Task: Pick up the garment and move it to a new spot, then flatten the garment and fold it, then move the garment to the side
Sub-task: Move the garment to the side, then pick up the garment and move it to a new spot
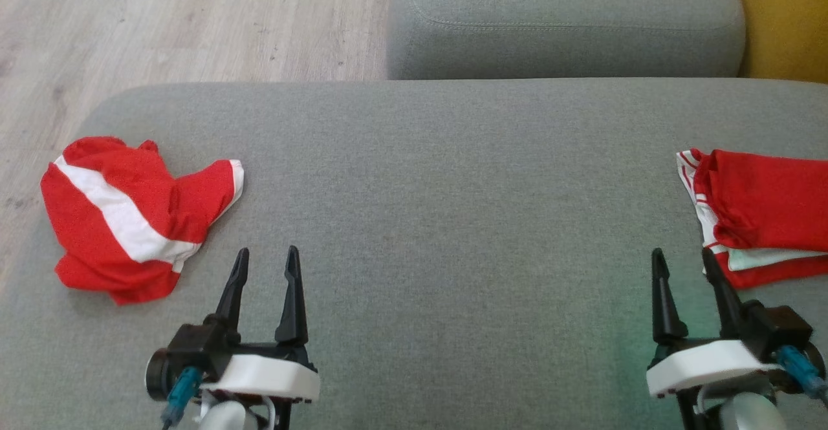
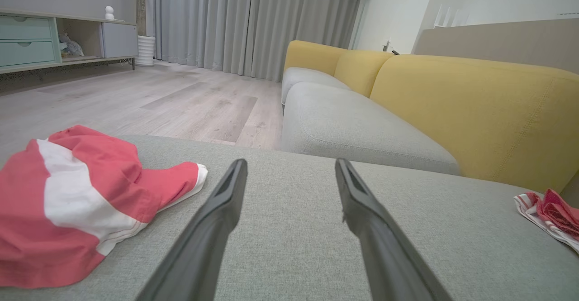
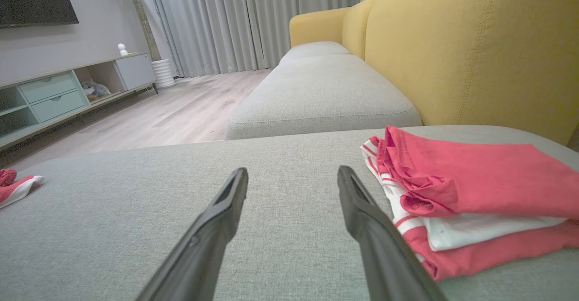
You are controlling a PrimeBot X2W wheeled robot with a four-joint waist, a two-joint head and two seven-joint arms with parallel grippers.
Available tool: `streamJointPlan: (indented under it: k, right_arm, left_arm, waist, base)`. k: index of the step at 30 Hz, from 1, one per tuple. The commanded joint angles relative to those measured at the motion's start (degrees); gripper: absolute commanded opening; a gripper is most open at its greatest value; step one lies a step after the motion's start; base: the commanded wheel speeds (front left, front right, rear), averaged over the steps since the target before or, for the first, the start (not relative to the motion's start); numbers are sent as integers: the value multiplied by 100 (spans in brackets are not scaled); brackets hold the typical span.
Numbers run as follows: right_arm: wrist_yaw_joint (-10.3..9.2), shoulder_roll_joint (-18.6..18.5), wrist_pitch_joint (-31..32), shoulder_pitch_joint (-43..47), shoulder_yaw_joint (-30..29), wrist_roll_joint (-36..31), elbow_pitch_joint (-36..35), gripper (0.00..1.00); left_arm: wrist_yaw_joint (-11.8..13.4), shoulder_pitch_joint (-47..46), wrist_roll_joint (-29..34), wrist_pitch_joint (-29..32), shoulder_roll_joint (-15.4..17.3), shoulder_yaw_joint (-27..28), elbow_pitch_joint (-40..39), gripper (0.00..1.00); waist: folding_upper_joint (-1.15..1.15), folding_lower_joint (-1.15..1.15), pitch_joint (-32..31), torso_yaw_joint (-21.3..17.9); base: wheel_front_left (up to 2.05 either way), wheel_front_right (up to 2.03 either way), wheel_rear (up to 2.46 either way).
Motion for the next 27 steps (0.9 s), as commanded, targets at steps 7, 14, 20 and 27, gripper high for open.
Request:
streamJointPlan:
  k: [7, 14, 20, 27]
  right_arm:
    - [-4, -32, -96, -287, 265, 4, -198, 100]
    - [-4, -32, -97, -244, 363, 42, -298, 100]
    - [-4, -32, -98, -130, 553, 119, -393, 100]
    - [-4, -32, -98, -24, 790, 255, -448, 100]
  left_arm:
    - [47, -202, -30, -37, 21, 167, -160, 100]
    - [42, -216, -19, -37, 21, 201, -167, 100]
    - [29, -263, 45, -37, 21, 198, -141, 100]
    - [39, -240, 158, -37, 21, 310, -116, 100]
  waist:
    - [0, 0, -9, -11]
    - [0, 0, -18, 32]
    - [0, 0, -47, 335]
    - [0, 0, -136, 935]
  base:
    - [0, 0, 0]
    - [0, 0, 0]
    - [0, 0, 0]
    - [0, 0, 0]
